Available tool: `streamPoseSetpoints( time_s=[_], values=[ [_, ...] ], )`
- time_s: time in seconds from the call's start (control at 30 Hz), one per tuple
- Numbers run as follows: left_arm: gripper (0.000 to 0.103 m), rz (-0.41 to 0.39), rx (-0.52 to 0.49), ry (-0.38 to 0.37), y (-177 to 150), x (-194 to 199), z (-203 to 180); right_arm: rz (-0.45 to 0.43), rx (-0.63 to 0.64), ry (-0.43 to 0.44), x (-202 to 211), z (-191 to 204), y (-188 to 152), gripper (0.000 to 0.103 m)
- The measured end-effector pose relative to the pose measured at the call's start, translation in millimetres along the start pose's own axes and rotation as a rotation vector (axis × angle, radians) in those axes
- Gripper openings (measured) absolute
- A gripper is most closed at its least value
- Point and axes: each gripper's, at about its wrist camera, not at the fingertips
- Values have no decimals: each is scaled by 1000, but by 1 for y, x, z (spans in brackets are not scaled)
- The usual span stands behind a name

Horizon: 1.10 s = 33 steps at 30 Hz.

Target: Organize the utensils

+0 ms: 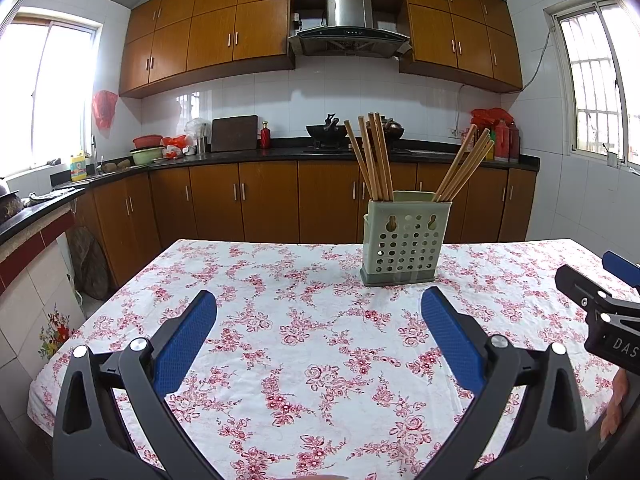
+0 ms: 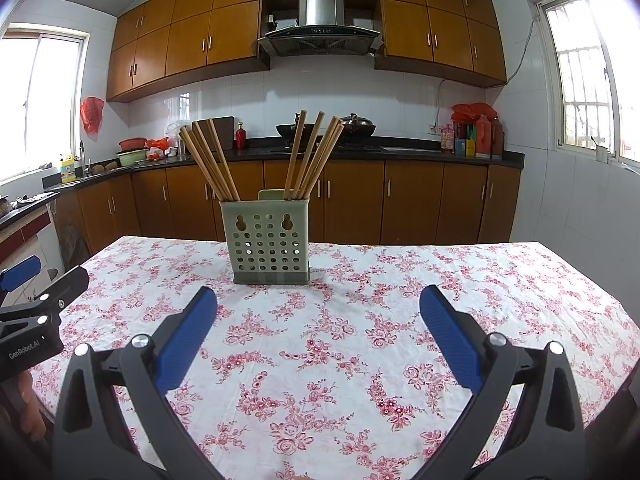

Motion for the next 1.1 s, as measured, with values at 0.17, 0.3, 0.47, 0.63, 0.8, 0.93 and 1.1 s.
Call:
streamPoseSetpoints(
  time_s=[0.17,0.3,0.47,0.63,0.8,0.93,1.1],
  values=[
    [101,1,0,-2,-1,0,0,0,-1,0,0,0,0,99],
    [101,2,0,-2,-1,0,-1,1,-2,0,0,0,0,99],
    [101,3,0,-3,-2,0,-2,0,-2,0,0,0,1,99],
    [101,5,-2,-7,-2,-2,-3,1,-2,1,0,0,1,99],
    [101,6,-1,-7,-3,-2,-4,1,-2,0,0,0,1,99],
    [101,7,-1,-7,-2,-2,-4,1,-2,0,0,0,1,99],
    [101,6,0,-7,-2,-2,-3,2,-2,-1,0,0,1,99]
  ],
)
Point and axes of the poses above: each gripper's, at about its wrist camera, not at the fingertips, and x roughly against the way its jaws point, z to its left, y to its top, and after that the axes turned 11 degrees about -x, right-handed
